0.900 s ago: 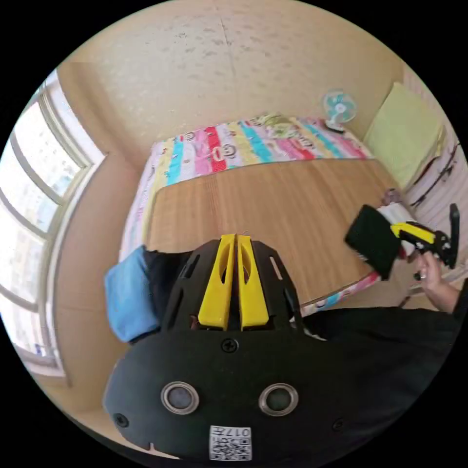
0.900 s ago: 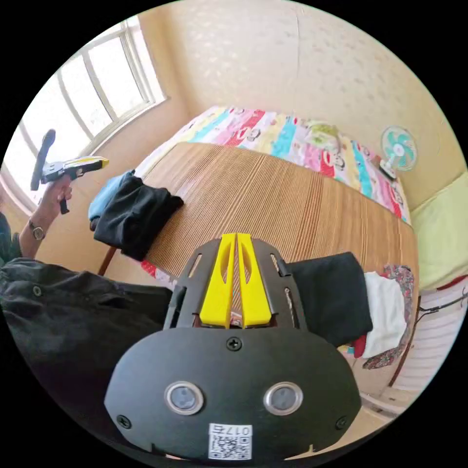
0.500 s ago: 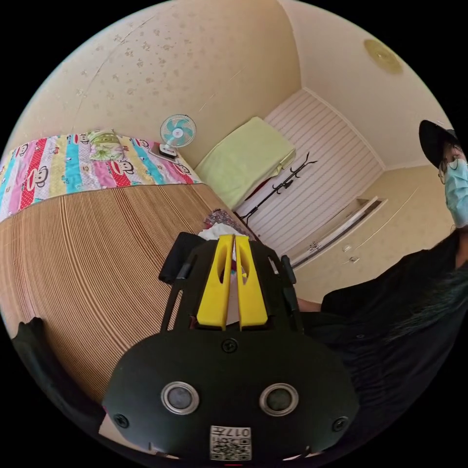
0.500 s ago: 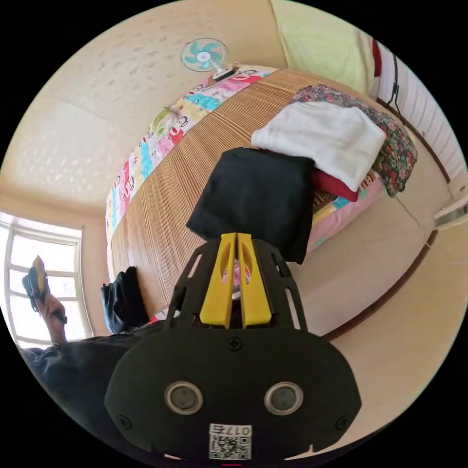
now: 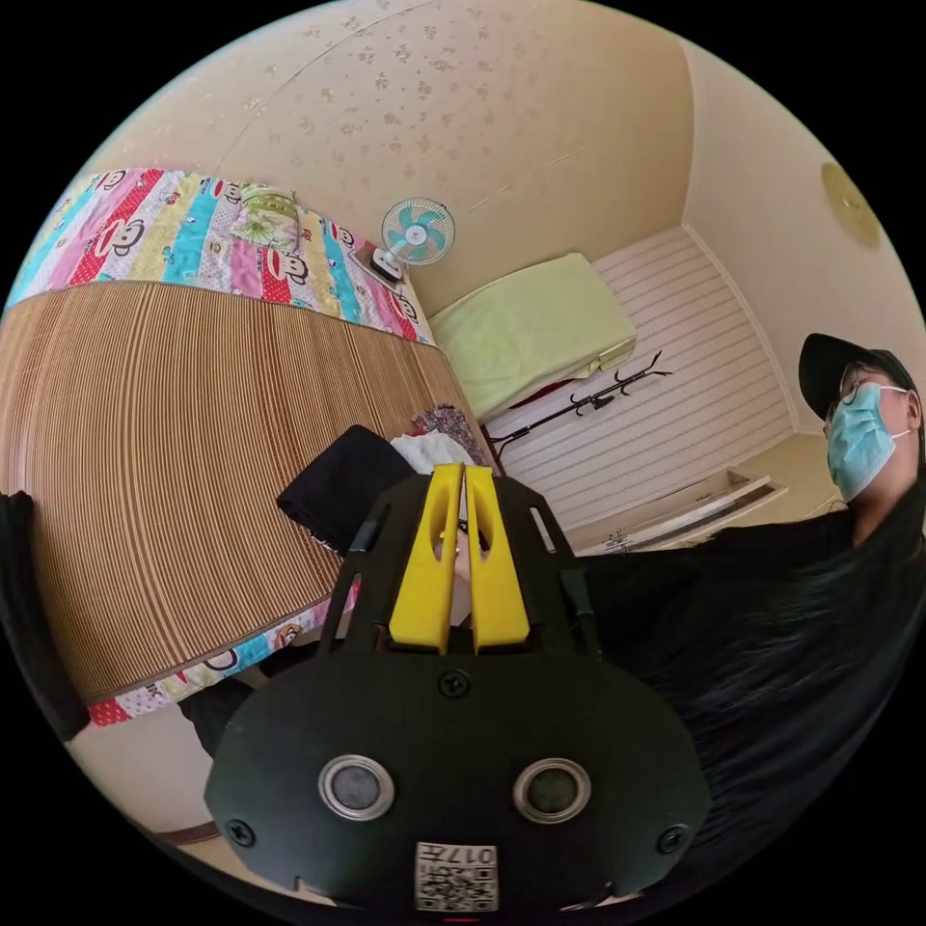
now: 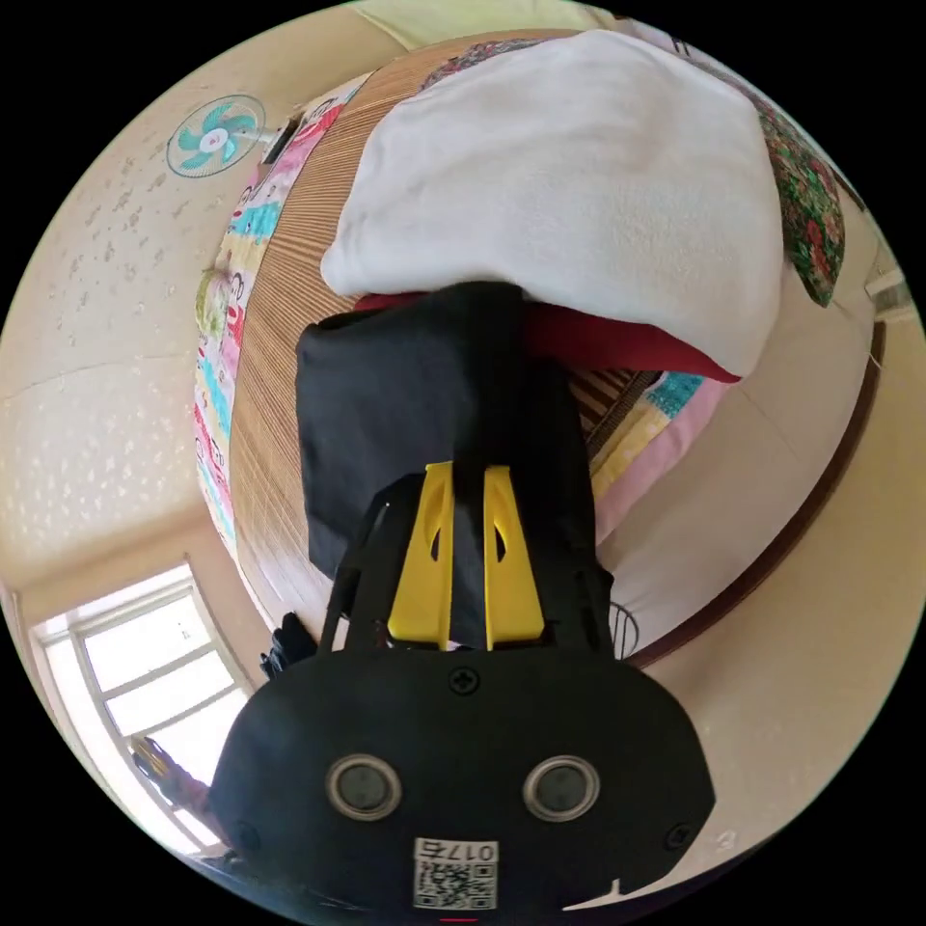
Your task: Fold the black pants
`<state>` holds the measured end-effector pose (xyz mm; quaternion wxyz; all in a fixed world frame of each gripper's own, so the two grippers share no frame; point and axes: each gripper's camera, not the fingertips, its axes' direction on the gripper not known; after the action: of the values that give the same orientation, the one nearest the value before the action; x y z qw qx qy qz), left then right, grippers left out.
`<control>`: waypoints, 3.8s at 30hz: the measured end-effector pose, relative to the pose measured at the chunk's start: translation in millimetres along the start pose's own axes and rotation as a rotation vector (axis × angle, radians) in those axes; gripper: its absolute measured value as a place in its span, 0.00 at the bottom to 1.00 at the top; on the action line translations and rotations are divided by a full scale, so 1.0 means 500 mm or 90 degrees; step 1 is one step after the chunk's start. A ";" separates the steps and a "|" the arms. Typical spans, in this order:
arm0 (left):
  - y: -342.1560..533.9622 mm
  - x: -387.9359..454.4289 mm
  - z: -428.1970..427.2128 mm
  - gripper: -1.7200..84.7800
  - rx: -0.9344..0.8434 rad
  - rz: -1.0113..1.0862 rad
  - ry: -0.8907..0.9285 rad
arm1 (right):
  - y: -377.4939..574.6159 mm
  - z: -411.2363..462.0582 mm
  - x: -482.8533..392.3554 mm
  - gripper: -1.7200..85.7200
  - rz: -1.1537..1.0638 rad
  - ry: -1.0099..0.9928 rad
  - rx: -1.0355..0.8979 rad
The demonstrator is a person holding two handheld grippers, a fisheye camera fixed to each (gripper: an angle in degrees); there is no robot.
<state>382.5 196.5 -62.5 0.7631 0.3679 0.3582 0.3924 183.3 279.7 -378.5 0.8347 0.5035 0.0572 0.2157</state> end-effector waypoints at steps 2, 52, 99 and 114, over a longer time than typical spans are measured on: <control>0.017 -0.003 -0.019 0.01 0.035 -0.004 0.018 | 0.029 -0.013 -0.129 0.07 -0.112 -0.086 0.019; -0.034 0.296 0.160 0.04 0.042 0.268 -0.366 | 0.580 -0.436 -0.759 0.05 -0.902 -0.515 -0.172; 0.130 0.703 -0.885 0.06 0.395 0.565 0.019 | 1.332 -0.979 -0.730 0.08 -0.829 -0.422 0.910; -0.602 -0.026 -0.680 0.10 0.311 -0.082 -0.249 | 0.620 -0.473 -1.482 0.08 -0.782 0.284 0.404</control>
<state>193.5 153.7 -473.4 0.7298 0.5856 0.3107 0.1675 -651.7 286.8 -315.6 0.5874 0.5427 0.5580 -0.2214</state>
